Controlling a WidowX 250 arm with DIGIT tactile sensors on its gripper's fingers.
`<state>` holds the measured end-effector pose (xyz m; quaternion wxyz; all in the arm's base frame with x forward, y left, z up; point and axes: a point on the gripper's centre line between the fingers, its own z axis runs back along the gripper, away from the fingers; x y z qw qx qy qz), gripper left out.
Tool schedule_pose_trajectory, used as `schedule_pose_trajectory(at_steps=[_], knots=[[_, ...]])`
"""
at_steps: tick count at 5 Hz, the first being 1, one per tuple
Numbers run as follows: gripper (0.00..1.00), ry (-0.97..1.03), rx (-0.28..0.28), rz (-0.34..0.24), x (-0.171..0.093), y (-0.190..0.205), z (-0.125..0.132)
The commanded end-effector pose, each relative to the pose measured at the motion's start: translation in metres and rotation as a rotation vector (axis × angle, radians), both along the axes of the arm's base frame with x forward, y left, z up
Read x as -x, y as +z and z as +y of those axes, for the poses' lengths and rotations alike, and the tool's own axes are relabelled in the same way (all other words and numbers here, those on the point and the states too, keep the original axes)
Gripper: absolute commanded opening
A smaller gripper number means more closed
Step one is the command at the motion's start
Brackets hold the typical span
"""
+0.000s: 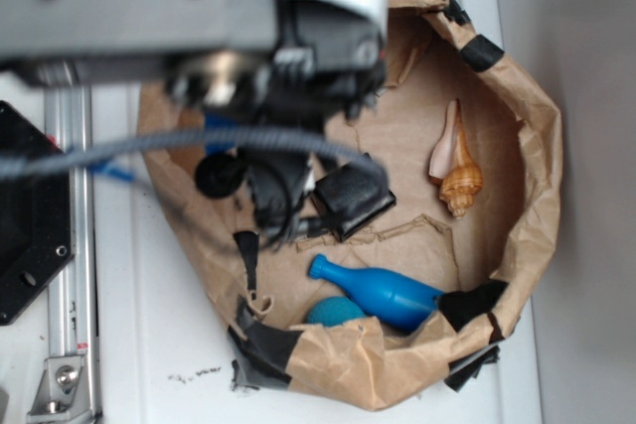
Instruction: Grab the blue sponge.
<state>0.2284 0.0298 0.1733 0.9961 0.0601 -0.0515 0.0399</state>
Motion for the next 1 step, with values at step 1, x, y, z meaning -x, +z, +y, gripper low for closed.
schedule_pose_trajectory(at_steps=[1], knots=[[0.00, -0.045, 0.056, -0.050, -0.0053, 0.0103, 0.0173]])
